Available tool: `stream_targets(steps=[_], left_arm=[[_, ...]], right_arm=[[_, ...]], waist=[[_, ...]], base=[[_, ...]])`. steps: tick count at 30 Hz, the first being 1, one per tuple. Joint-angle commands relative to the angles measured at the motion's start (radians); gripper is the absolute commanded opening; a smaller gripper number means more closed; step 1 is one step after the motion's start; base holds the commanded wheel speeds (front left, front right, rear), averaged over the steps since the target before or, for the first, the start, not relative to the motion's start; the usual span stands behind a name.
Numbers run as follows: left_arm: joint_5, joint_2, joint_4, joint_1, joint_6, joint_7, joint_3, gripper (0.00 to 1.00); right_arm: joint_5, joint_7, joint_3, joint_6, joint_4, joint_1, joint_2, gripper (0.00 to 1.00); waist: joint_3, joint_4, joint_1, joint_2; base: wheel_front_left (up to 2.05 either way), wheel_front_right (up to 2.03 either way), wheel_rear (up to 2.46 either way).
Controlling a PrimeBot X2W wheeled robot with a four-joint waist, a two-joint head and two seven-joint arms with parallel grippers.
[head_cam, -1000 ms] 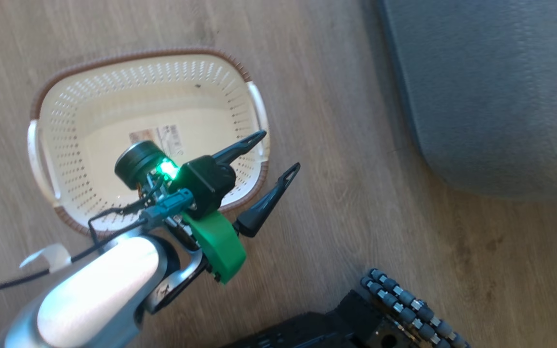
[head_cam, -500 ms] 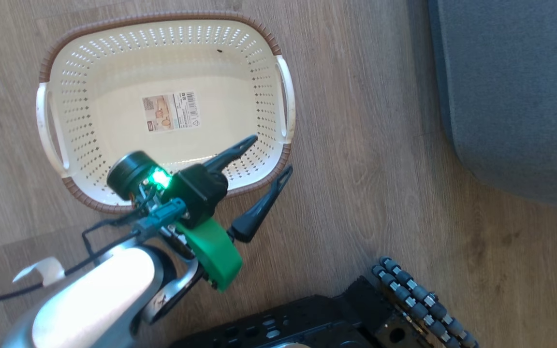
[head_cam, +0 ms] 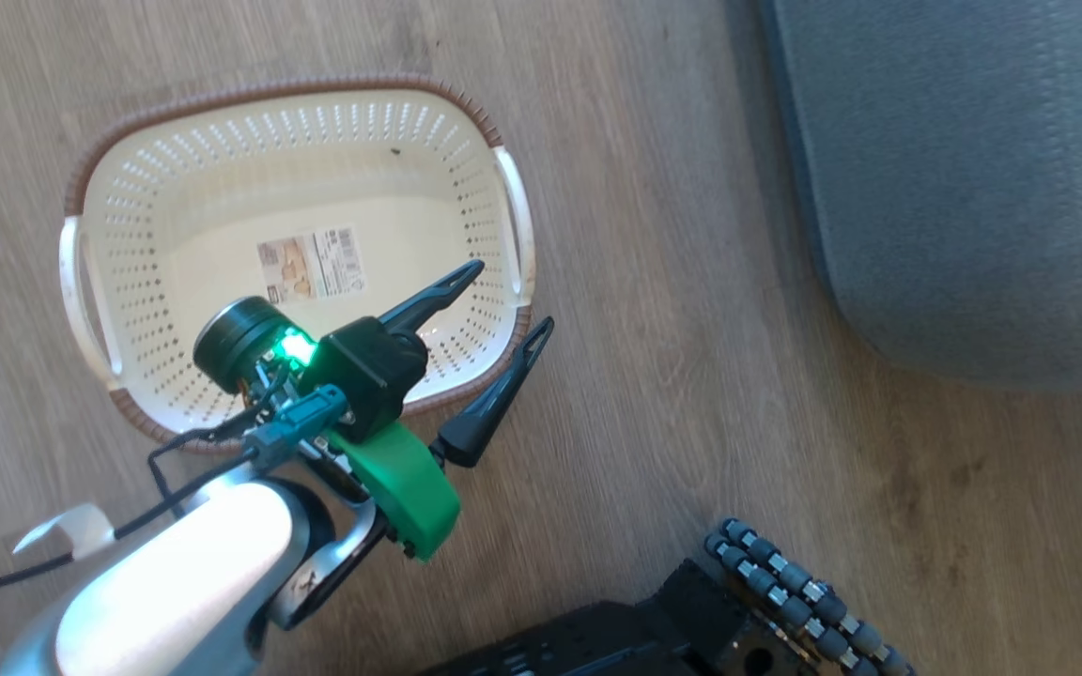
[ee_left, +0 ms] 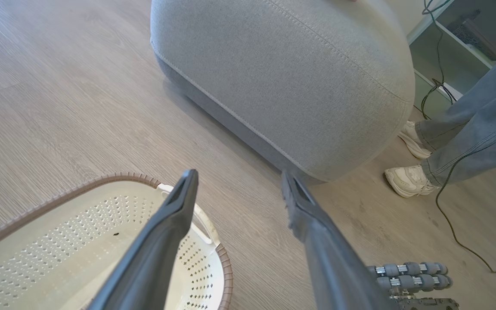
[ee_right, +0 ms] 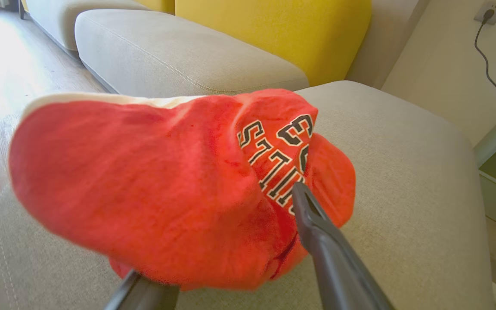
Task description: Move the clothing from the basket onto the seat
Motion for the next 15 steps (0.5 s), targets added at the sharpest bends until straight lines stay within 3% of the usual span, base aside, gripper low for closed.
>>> stream_targets(steps=[1, 9, 15], left_arm=[[-0.005, 0.001, -0.027, -0.017, 0.0, -0.01, 0.028, 1.0], [-0.029, -0.025, 0.019, -0.021, -0.015, -0.046, 0.031, 1.0], [-0.056, -0.053, 0.067, -0.01, -0.02, -0.094, 0.04, 1.0]], right_arm=[[0.012, -0.008, 0.023, 0.007, -0.031, 0.042, -0.021, 1.0], [0.141, -0.015, 0.216, 0.007, -0.152, 0.239, -0.028, 1.0], [0.236, -0.004, 0.272, 0.007, -0.317, 0.411, -0.039, 1.0]], waist=[[-0.017, -0.01, 0.0, 0.0], [-0.099, -0.03, 0.0, 0.0], [-0.18, -0.012, 0.0, 0.0]], base=[[0.0, 0.0, 0.0], [0.0, 0.0, 0.0], [0.0, 0.0, 0.0]])
